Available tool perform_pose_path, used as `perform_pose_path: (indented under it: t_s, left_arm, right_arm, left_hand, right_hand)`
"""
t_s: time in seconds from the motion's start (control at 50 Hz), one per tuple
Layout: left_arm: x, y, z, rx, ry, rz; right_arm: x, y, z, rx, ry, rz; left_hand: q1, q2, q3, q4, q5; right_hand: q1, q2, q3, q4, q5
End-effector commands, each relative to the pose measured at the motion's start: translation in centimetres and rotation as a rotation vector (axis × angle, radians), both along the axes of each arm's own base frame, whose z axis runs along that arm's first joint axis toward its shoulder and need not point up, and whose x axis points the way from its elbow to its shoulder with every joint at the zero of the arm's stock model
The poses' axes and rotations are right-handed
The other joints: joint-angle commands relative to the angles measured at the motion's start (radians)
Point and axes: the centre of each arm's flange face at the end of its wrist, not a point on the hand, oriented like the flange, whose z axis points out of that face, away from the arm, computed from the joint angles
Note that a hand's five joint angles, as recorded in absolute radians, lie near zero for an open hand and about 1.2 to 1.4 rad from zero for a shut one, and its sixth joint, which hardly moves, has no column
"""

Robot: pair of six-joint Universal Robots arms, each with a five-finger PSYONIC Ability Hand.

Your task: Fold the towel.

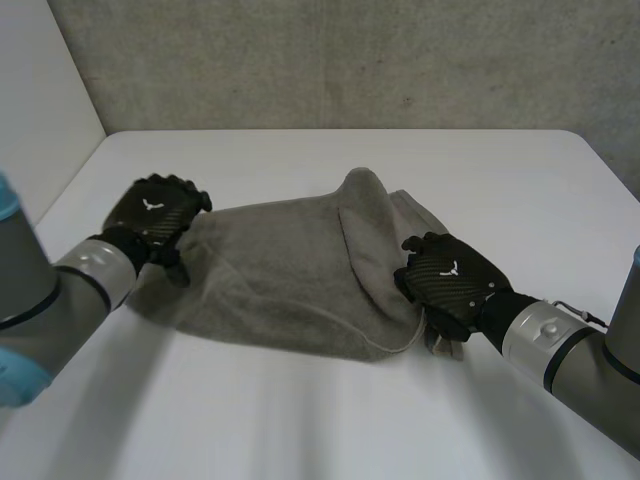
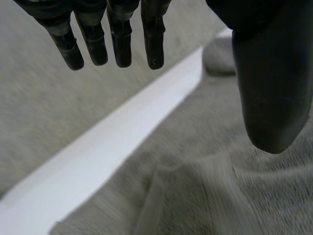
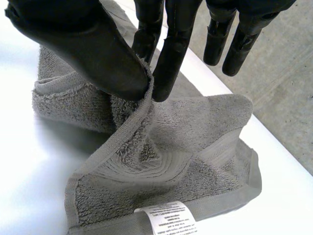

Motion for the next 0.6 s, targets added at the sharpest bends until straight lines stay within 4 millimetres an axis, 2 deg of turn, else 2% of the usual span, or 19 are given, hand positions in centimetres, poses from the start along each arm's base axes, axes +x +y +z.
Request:
perform_pose_path:
  t_s: [0.02,0.1,0.16,0.38,0.5,0.54,0.56,0.58,0.6]
  left_arm:
    - [-1.1,-2.1,-3.6,0.115,-0.128,-0.106]
    - [-1.4,-2.7,-5.4,0.164,-0.211,-0.164]
    - [-1.4,-3.3,-6.0,0.170,-0.239,-0.173]
    - [-1.6,-4.7,-6.3,0.146,-0.244,-0.170]
    - [-1.7,-4.8,-6.5,0.153,-0.247,-0.170]
    - [-1.6,-4.7,-6.4,0.154,-0.248,-0.168]
    - [-1.6,-4.7,-6.4,0.154,-0.248,-0.168]
    - [-1.7,-4.7,-6.3,0.156,-0.249,-0.170]
    - [-1.7,-4.7,-6.3,0.156,-0.249,-0.170]
  right_arm:
    - [-0.1,0.1,-0.3,0.010,0.004,-0.004]
    - [-0.2,0.1,-0.3,0.012,0.005,-0.006]
    - [-0.2,0.1,-0.3,0.013,0.005,-0.006]
    - [-0.2,0.2,-1.1,0.038,0.013,-0.006]
    - [-0.2,0.2,-1.3,0.046,0.016,-0.005]
    - [-0.2,0.1,-1.3,0.044,0.016,-0.005]
    - [-0.2,0.1,-1.3,0.044,0.016,-0.005]
    - [-0.2,0.1,-1.4,0.047,0.015,-0.006]
    - [-0.2,0.1,-1.4,0.047,0.015,-0.006]
  left_hand:
    - [-0.091,-0.054,-0.052,-0.059,-0.010]
    - [-0.097,-0.060,-0.052,-0.059,-0.016]
    - [-0.109,-0.072,-0.052,-0.059,-0.028]
    - [-0.103,-0.066,-0.052,-0.059,-0.022]
    - [-0.050,-0.013,-0.052,-0.059,0.031]
    - [0.218,0.255,-0.052,-0.059,0.299]
    - [0.220,0.257,-0.052,-0.059,0.301]
    - [0.464,0.501,-0.052,-0.059,0.545]
    - [0.466,0.504,-0.052,-0.059,0.547]
  right_hand:
    - [0.069,0.078,-0.043,-0.076,0.052]
    - [0.069,0.078,-0.043,-0.076,0.052]
    - [0.069,0.078,-0.043,-0.076,0.052]
    - [0.069,0.078,-0.043,-0.076,0.052]
    - [0.069,0.078,-0.043,-0.076,0.052]
    - [0.069,0.078,-0.043,-0.076,0.052]
    - [0.069,0.078,-0.043,-0.076,0.052]
    - [0.069,0.078,-0.043,-0.076,0.052]
    - [0.069,0.078,-0.043,-0.076,0.052]
